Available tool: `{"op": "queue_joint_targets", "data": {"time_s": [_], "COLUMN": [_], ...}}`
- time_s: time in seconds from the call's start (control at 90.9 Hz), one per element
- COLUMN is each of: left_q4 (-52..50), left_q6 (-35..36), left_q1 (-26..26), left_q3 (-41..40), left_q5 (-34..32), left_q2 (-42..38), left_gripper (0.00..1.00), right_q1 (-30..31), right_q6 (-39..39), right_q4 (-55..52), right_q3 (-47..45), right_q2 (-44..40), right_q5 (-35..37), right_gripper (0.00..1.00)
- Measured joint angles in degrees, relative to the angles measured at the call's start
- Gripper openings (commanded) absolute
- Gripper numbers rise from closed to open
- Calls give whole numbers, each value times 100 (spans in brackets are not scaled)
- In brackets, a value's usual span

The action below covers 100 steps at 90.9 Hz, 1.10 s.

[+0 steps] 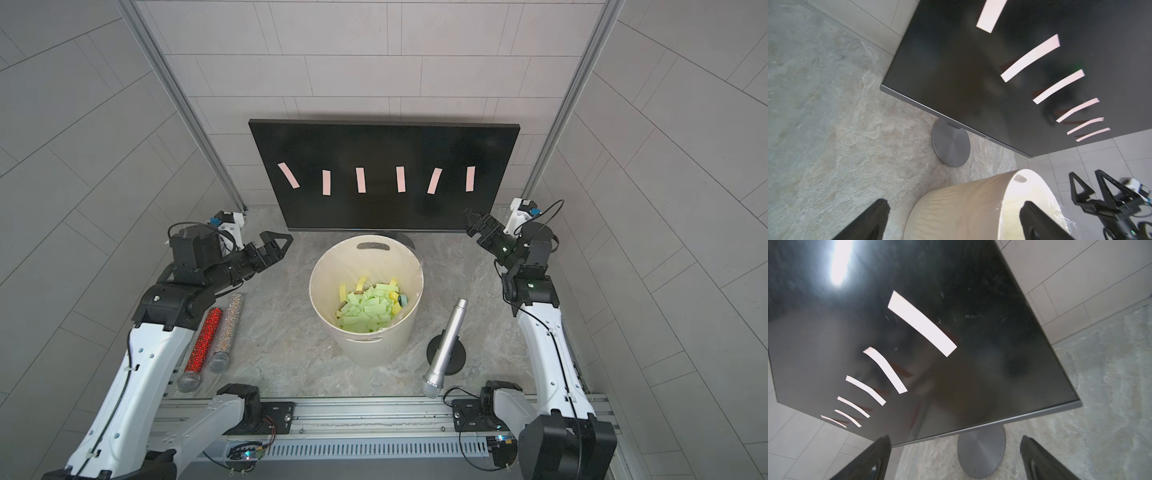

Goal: Remove the sticky note from the monitor
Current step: Tear off the sticky note from the monitor.

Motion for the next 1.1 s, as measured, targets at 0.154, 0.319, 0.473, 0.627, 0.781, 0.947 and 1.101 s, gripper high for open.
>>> {"op": "queue_joint_targets", "data": {"time_s": [0.154, 0.319, 0.473, 0.627, 0.781, 0.947, 1.101], "left_q4": [9, 28, 55, 120, 160, 190, 221], "left_q6": [2, -4, -24, -85, -127, -146, -160], "left_q1": [-35, -63, -66, -66, -66, -66, -66], "left_q3": [197, 343, 463, 518, 590, 640, 640], "left_q5": [308, 570, 789, 970, 1088, 1150, 1209], "left_q2": [85, 229, 354, 420, 501, 542, 542], "left_gripper": [100, 100, 100, 100, 100, 100, 100], "right_q1": [-59, -61, -70, -70, -70, -98, -107], "right_q6": [476, 894, 1213, 1473, 1812, 2155, 2389], "right_q4": [691, 1283, 1694, 2050, 2446, 2750, 2964], "right_q3": [31, 184, 385, 573, 667, 765, 800], "right_q2": [470, 931, 1252, 1519, 1768, 2009, 2149], "right_q5": [-326, -590, -752, -811, -852, -960, -981], "right_gripper": [95, 93, 92, 90, 87, 84, 81]}}
